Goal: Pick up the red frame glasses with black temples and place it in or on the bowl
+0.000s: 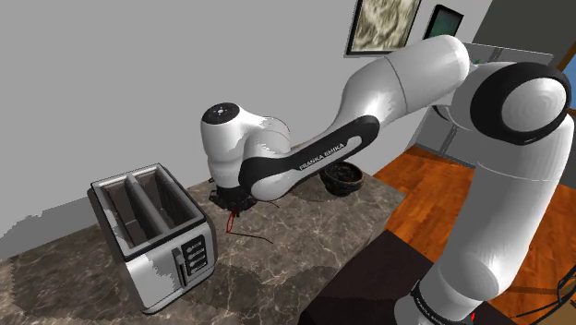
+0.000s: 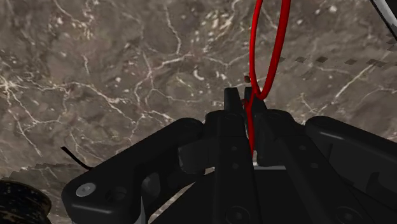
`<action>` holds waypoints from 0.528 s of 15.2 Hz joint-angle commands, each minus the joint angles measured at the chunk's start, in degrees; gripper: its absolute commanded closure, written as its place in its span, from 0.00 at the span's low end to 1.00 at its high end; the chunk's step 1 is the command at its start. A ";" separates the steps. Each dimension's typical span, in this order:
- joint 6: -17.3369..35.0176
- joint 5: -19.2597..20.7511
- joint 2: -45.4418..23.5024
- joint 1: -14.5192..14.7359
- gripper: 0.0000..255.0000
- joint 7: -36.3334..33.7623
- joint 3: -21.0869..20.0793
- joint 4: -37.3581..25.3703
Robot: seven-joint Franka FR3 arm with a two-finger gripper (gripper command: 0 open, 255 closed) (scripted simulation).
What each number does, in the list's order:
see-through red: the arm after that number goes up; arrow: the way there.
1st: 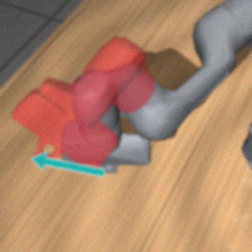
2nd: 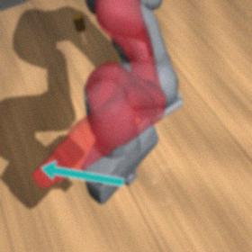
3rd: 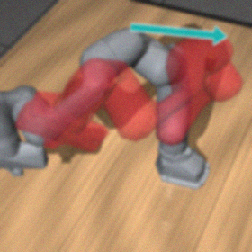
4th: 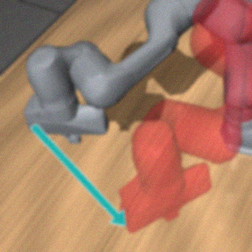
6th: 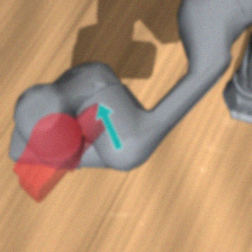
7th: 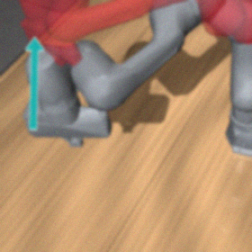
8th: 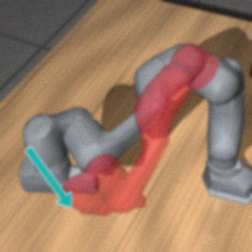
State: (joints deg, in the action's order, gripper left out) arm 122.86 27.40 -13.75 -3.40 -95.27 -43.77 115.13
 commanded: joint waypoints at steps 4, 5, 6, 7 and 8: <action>-2.82 -2.59 2.27 -0.67 1.00 2.19 -0.85 -1.60; -3.39 -3.06 2.69 -0.78 1.00 2.61 -0.98 -1.96; -3.96 -3.52 3.10 -0.89 1.00 3.02 -1.10 -2.32; -4.55 -3.96 3.49 -0.99 1.00 3.42 -1.21 -2.70; -5.13 -4.39 3.87 -1.09 1.00 3.82 -1.32 -3.10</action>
State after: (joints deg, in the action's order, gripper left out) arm 118.29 23.62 -10.48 -4.34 -91.91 -44.92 112.25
